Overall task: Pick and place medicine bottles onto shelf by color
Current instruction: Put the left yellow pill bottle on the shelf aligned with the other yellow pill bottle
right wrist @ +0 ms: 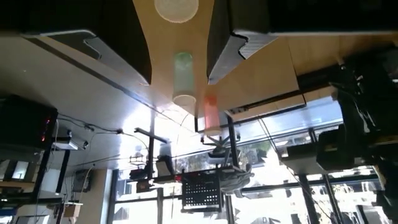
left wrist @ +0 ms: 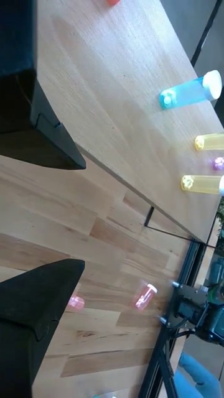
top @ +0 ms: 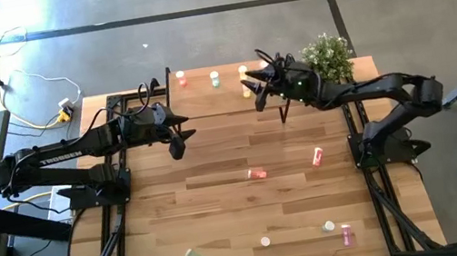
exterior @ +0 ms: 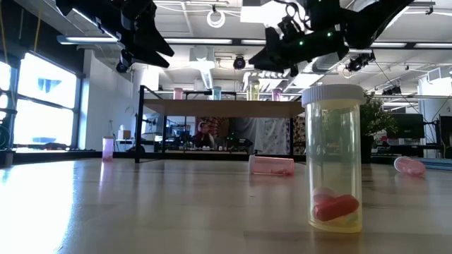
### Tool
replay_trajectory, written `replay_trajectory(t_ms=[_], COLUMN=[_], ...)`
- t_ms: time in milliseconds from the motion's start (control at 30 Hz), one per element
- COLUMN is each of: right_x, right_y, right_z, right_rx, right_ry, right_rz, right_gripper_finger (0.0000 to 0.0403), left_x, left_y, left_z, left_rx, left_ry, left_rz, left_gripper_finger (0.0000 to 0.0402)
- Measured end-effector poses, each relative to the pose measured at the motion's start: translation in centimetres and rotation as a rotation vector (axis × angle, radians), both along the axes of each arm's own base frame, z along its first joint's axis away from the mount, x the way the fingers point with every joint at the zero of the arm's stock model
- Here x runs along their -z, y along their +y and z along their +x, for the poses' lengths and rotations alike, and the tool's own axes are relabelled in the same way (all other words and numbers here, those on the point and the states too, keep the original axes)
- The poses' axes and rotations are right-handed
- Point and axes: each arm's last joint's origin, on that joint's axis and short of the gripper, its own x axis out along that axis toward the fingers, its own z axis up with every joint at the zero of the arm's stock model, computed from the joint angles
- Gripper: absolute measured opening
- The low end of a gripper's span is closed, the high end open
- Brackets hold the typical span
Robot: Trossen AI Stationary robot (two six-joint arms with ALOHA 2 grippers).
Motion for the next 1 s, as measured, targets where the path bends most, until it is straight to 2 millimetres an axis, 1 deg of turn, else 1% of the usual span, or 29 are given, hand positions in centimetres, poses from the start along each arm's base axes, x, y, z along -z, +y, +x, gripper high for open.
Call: replay_trajectory(t_ms=[200, 267, 367, 467, 567, 833, 1000], right_x=[-1.8, -1.9, -1.3, -0.5, 0.5, 2.1, 2.4], right_y=[0.9, 1.3, 1.8, 2.2, 2.2, 1.7, 1.5], right_z=[-2.0, -2.6, -3.0, -2.8, -2.4, -1.5, -1.0], right_rx=[0.06, 0.087, 0.115, 0.121, 0.122, 0.14, 0.13], right_ry=[0.057, 0.099, 0.192, 0.252, 0.293, 0.339, 0.328], right_rz=[-0.005, 0.011, 0.046, 0.075, 0.096, 0.115, 0.114], right_gripper_finger=[0.0147, 0.0147, 0.0147, 0.0147, 0.0147, 0.0147, 0.0147], left_x=[0.0, 0.0, 0.0, 0.0, 0.0, 0.0, 0.0], left_y=[0.0, 0.0, 0.0, 0.1, 0.1, 0.1, 0.1], left_z=[0.0, 0.0, 0.0, 0.0, 0.0, 0.0, -0.1], left_rx=[0.0, -0.001, -0.004, -0.018, -0.028, -0.03, -0.03], left_ry=[0.001, 0.001, 0.001, 0.004, 0.006, 0.006, 0.006], left_rz=[0.001, 0.002, 0.004, 0.011, 0.016, 0.017, 0.017], left_gripper_finger=[0.0239, 0.0239, 0.0239, 0.0239, 0.0239, 0.0239, 0.0239])
